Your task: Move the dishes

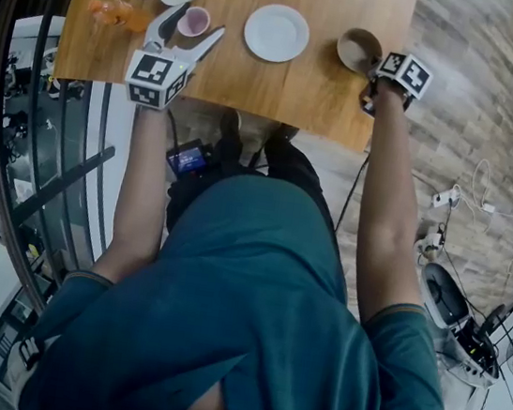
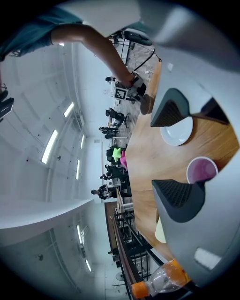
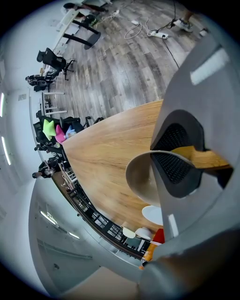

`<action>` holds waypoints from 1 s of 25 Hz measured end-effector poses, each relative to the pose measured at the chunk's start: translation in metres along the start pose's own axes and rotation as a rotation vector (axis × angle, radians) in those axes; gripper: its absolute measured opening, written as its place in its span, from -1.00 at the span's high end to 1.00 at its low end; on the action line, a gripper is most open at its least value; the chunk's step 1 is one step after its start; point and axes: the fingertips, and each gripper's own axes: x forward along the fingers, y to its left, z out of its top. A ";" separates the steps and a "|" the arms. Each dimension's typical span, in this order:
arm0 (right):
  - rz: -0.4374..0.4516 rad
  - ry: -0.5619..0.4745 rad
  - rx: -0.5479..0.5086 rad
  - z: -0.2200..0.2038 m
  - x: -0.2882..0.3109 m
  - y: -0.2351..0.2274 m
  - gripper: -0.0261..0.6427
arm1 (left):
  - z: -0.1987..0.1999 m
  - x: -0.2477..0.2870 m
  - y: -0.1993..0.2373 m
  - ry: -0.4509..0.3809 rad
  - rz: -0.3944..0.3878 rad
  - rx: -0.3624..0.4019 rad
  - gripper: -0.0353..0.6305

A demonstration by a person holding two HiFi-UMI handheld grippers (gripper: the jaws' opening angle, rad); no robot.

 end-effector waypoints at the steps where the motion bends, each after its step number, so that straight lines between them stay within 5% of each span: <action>1: -0.004 0.003 0.003 -0.002 0.001 0.000 0.85 | 0.001 -0.002 0.000 -0.003 0.001 0.002 -0.16; 25: -0.021 0.010 -0.036 -0.007 -0.013 0.005 0.80 | 0.043 -0.024 0.005 -0.066 -0.005 0.052 -0.15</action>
